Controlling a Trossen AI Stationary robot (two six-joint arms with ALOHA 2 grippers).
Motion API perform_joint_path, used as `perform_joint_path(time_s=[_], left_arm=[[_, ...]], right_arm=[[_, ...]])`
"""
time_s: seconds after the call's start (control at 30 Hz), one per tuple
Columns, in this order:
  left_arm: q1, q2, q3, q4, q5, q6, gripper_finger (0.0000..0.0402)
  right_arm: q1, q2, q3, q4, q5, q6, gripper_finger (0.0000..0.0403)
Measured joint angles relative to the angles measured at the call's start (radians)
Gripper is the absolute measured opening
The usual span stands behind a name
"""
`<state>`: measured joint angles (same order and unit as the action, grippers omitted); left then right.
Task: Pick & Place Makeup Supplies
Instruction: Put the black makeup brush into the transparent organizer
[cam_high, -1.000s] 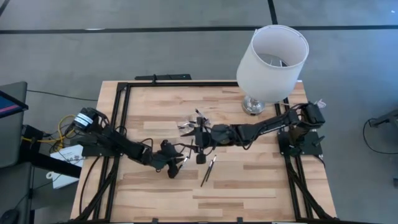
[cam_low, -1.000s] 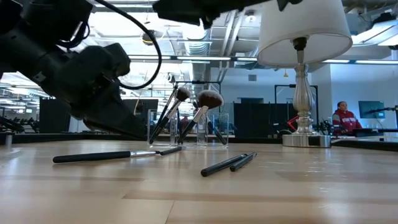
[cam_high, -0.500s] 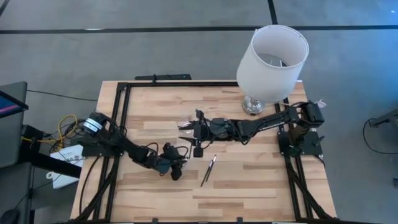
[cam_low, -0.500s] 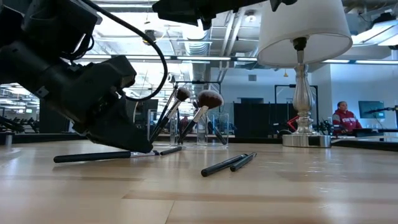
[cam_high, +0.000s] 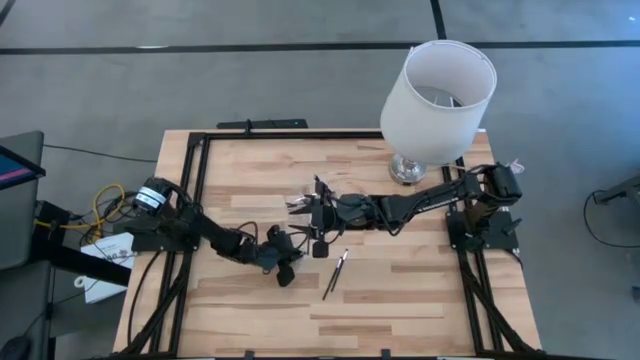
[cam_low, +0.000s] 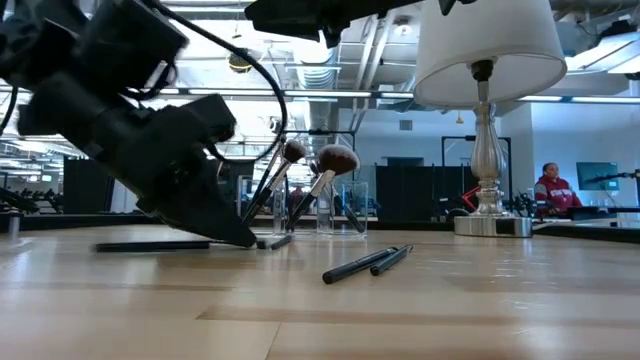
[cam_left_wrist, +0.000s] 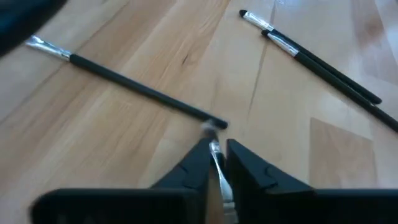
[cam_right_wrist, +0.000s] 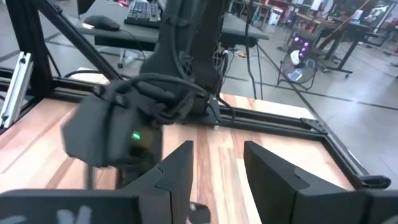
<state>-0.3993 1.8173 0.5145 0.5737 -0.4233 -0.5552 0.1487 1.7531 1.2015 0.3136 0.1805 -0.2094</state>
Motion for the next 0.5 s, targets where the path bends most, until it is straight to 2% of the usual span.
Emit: perform_joint_path(time_s=[0.1,0.27,0.4,0.5], left_arm=[[0.032,-0.001,-0.002,-0.002,0.06,0.013,0.0013],[0.037,0.0,-0.002,-0.002,0.07,0.061,0.0021],[0.033,-0.001,-0.003,0.006,0.069,0.061,0.0012],[0.029,-0.035,-0.004,0.003,0.079,0.065,0.0013]], right_arm=[[0.005,0.0,0.0,-0.003,0.0,0.001,0.0133],[0.025,0.0,0.0,-0.025,0.0,0.001,0.0132],[0.041,0.0,0.0,-0.053,0.001,0.001,0.0133],[0.054,0.001,0.0,-0.054,0.001,0.001,0.0133]])
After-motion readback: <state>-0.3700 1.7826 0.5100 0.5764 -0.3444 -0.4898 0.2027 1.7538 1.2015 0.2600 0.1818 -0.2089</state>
